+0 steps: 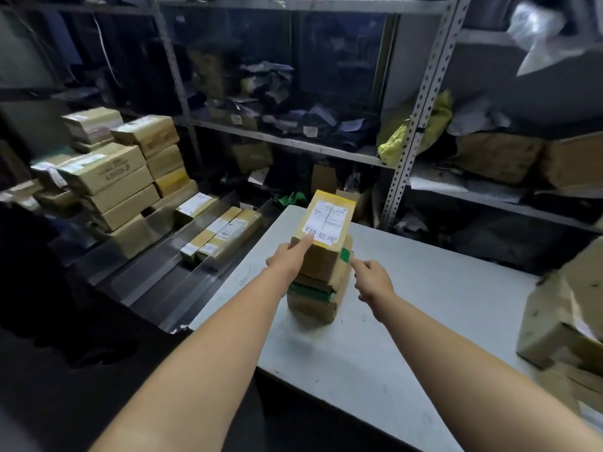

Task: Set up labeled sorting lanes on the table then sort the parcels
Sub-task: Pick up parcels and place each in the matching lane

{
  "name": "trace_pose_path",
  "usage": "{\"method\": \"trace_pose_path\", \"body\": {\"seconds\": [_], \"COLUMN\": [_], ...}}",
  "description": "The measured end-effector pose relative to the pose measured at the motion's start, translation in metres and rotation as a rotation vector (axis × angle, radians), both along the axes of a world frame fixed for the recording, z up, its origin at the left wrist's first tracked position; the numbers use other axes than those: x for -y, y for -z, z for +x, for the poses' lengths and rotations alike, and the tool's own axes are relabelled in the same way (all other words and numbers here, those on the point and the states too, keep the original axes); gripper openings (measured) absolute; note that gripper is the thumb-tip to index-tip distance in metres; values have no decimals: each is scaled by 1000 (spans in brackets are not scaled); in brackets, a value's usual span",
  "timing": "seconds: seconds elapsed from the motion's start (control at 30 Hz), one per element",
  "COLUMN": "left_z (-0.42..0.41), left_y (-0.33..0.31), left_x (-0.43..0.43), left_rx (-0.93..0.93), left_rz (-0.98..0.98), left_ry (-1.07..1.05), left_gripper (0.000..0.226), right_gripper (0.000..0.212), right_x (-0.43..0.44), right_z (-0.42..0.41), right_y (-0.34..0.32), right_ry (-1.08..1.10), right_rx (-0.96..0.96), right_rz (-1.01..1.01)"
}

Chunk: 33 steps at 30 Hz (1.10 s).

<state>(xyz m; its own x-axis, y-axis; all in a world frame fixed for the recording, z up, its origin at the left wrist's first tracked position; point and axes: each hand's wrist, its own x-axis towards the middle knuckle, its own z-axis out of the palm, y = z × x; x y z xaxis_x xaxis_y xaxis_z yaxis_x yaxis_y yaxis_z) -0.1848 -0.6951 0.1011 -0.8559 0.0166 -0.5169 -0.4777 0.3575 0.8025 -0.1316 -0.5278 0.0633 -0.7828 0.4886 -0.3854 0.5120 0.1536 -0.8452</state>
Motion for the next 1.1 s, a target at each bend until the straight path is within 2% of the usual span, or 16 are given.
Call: {"method": "trace_pose_path", "body": {"seconds": [0.13,0.2,0.3,0.4,0.53,0.6,0.67,0.83,0.97,1.1], "left_z": [8,15,29,47,69,84,103,166,225,281], "left_y": [1,3,4,7,3,-3,-6,-5,5,16], "left_x": [-20,-30,-42,-54,-65,-73,-87,-136,-177,-215], "left_rx": [-87,-168,-227,-257,-289,-258,-232,-228,-193,-145], "left_rz": [-197,-284,-287,-164,158,320,417,450,470,501], "left_ry": [17,25,63,116,106,103,108,204,287,329], "left_gripper": [77,69,61,47,39,44,59,67,68,67], "right_gripper": [41,50,67,58,38,42,58,73,69,54], "right_x": [-8,-6,-7,-15,-35,-48,-63,-119,-163,-201], "right_z": [2,4,8,21,46,66,92,167,230,291], "right_y": [7,3,-1,-8,-25,-34,-42,-38,-29,-17], "right_ry": [22,39,68,59,-32,-68,-101,-123,-75,-5], "right_rx": [46,33,-3,-86,-248,-321,-342,-285,-313,-311], "right_rz": [-32,-99,-217,-332,-390,-372,-354,-323,-328,-334]}}
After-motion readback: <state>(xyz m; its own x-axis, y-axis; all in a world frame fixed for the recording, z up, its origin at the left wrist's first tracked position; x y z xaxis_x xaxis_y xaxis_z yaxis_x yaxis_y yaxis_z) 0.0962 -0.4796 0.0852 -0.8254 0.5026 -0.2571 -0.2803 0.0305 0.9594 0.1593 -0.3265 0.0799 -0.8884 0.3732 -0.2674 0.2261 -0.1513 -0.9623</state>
